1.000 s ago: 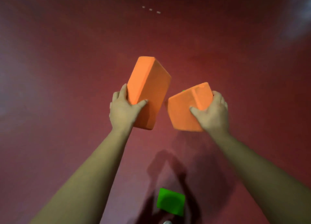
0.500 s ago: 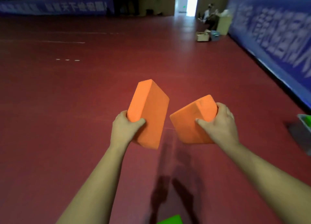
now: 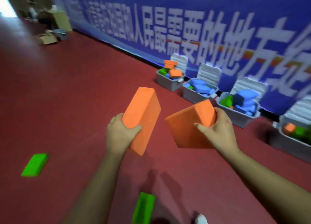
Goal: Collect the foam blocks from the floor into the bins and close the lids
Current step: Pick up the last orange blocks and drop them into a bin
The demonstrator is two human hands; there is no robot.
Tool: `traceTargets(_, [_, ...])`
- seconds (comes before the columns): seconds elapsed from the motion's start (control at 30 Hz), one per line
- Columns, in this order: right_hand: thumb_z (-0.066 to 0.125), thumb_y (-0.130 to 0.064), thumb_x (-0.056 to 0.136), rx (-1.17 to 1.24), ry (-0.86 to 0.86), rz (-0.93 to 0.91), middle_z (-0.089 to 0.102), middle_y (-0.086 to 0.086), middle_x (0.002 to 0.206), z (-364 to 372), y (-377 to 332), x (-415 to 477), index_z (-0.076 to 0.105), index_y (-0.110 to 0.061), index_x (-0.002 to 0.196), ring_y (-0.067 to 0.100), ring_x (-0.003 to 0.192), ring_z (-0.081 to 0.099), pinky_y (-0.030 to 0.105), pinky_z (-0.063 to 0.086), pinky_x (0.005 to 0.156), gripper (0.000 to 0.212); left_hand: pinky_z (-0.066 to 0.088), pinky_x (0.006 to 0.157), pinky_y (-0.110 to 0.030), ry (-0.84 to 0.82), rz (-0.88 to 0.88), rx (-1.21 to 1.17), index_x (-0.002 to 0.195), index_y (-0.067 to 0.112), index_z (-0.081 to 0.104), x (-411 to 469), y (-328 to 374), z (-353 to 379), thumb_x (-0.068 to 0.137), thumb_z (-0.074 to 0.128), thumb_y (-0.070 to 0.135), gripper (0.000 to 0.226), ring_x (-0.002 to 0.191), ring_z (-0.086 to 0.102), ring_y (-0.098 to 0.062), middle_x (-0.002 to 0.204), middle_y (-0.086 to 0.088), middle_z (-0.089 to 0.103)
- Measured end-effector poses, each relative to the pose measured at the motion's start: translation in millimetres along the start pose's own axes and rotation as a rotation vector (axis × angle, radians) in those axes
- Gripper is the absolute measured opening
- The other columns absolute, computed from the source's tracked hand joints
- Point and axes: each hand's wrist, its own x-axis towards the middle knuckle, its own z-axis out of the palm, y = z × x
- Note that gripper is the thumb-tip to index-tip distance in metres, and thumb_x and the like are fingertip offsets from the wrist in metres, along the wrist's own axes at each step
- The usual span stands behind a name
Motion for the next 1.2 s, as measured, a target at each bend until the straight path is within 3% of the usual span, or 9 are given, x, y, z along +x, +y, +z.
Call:
traceTargets(0.1, [0.081,-0.049,0.064,-0.064,0.146,0.131,0.062,0.012,0.116,-71,62,-31,0.052,-0.009,0.126,0.034,0.108,0.057,0.050,0.047,0.094,0.078,0.046,0.093,-0.038,-0.113,0.126,-0.028,0.126,0.014,0.059,-21,61,60,0.062,0.082,0.044,0.074,0.112,0.057,-0.029,0.118,-0.008,0.063])
traceTargets(0.2, [0.085,-0.040,0.066,-0.115,0.279,0.263,0.062,0.010,0.115,-142,121,-65,0.053,-0.012,0.125,0.033,0.107,0.058,0.048,0.048,0.093,0.073,0.046,0.093,-0.040,-0.231,0.255,-0.062,0.123,0.011,0.060,-54,126,126,0.061,0.083,0.043,0.074,0.110,0.057,-0.033,0.116,-0.011,0.063])
traceTargets(0.47, [0.088,-0.033,0.066,-0.213,0.478,0.492,0.062,0.014,0.116,-292,275,-127,0.054,-0.006,0.126,0.036,0.109,0.057,0.051,0.046,0.094,0.074,0.045,0.092,-0.039,-0.465,0.446,-0.164,0.119,0.009,0.062,-164,286,289,0.061,0.086,0.039,0.070,0.105,0.058,-0.033,0.112,-0.012,0.063])
traceTargets(0.77, [0.085,-0.039,0.065,-0.237,0.482,0.479,0.060,0.011,0.116,-420,415,-78,0.052,-0.008,0.126,0.034,0.108,0.055,0.049,0.046,0.094,0.076,0.043,0.091,-0.035,-0.516,0.370,-0.161,0.122,0.010,0.061,-253,383,411,0.063,0.087,0.037,0.070,0.110,0.058,-0.029,0.116,-0.009,0.063])
traceTargets(1.0, [0.080,-0.050,0.066,-0.177,0.506,0.449,0.058,0.009,0.122,-459,485,0,0.049,-0.011,0.130,0.031,0.111,0.053,0.050,0.046,0.094,0.081,0.046,0.091,-0.039,-0.488,0.341,-0.077,0.122,0.012,0.061,-246,436,486,0.061,0.085,0.042,0.073,0.109,0.058,-0.031,0.116,-0.009,0.063])
traceTargets(1.2, [0.078,-0.052,0.063,-0.168,0.541,0.517,0.058,0.010,0.122,-485,570,53,0.049,-0.010,0.131,0.032,0.111,0.055,0.050,0.046,0.095,0.085,0.044,0.090,-0.038,-0.569,0.355,-0.106,0.120,0.009,0.062,-228,514,611,0.063,0.087,0.037,0.068,0.106,0.059,-0.033,0.113,-0.014,0.064])
